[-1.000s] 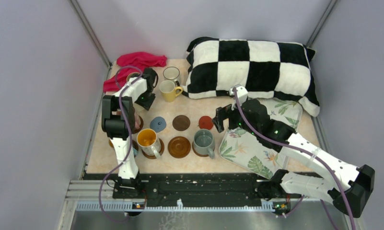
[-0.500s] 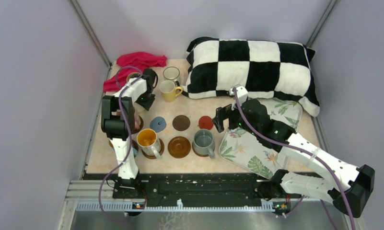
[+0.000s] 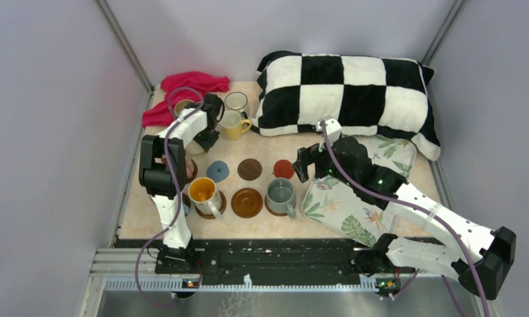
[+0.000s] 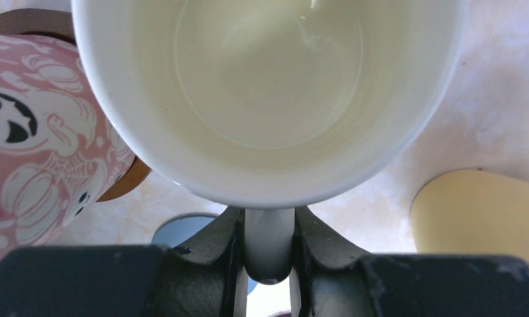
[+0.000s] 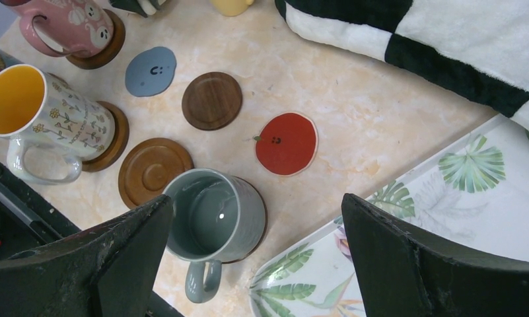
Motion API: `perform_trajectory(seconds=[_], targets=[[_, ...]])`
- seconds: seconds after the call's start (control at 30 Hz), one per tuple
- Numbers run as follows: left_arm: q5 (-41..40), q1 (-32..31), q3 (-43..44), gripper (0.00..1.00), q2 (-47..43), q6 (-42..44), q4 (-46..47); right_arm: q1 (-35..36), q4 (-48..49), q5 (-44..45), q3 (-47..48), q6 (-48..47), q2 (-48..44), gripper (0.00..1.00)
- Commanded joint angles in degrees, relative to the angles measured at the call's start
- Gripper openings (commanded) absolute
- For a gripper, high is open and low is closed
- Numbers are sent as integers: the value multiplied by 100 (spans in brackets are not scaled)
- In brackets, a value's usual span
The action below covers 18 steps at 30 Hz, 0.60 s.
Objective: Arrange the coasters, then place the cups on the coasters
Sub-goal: Pick up the cup at the center of the board.
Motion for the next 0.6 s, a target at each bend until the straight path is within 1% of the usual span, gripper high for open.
perform_trajectory(seconds=[0.0, 0.23, 0.57], targets=[[-337, -50, -70, 0, -584, 515, 163, -36, 185, 34, 102, -31, -122, 99], [-484, -157, -131, 0, -865, 1087, 384, -37, 178, 72, 85, -31, -177, 99], [-656, -269, -462, 0, -1199, 1539, 753, -33, 172, 72, 113, -36, -175, 99]])
